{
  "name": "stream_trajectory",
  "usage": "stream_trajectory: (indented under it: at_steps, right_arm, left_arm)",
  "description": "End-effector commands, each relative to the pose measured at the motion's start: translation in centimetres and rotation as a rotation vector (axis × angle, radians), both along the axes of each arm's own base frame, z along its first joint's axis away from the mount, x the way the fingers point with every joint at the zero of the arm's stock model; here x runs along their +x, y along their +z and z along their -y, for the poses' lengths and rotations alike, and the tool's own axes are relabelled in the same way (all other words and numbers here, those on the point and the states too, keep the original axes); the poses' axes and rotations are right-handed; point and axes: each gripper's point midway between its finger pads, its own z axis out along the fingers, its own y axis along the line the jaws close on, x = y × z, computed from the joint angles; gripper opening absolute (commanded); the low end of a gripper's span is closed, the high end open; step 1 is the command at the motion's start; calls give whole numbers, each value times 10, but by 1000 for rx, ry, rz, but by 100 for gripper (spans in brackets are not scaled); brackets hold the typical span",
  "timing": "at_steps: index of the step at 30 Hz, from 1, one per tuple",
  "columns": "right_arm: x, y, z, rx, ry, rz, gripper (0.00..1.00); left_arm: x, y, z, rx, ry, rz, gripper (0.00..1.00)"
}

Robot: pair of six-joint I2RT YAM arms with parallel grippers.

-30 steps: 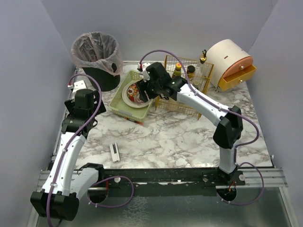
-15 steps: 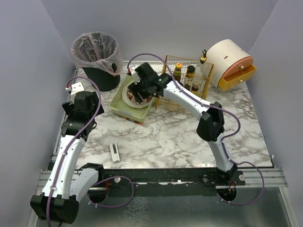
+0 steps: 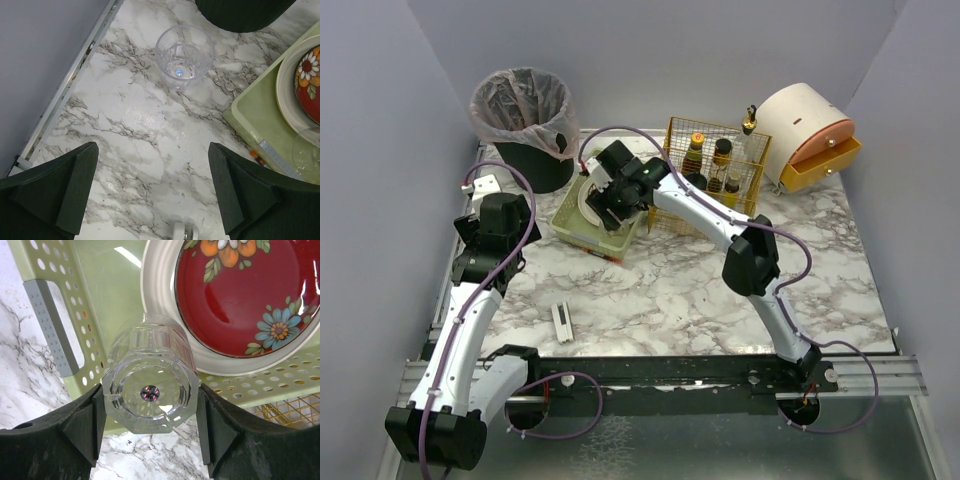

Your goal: Clear the kitchen counter

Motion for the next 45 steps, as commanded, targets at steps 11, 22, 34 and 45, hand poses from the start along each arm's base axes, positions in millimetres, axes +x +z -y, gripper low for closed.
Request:
stream_trajectory:
  at_steps: [11, 22, 34, 45]
  right_arm:
    - [-22, -39, -1, -75, 52, -106, 24]
    - [-23, -44, -2, -66, 52, -104, 59]
    - [-26, -24, -5, -32, 57, -78, 82]
    - [-16, 22, -7, 46, 16, 28, 97]
  left_arm:
    - [4, -6, 0, 0, 1, -11, 99]
    - [4, -8, -1, 1, 3, -17, 99]
    - [4, -8, -1, 3, 2, -19, 99]
    - [4, -7, -1, 3, 3, -15, 99]
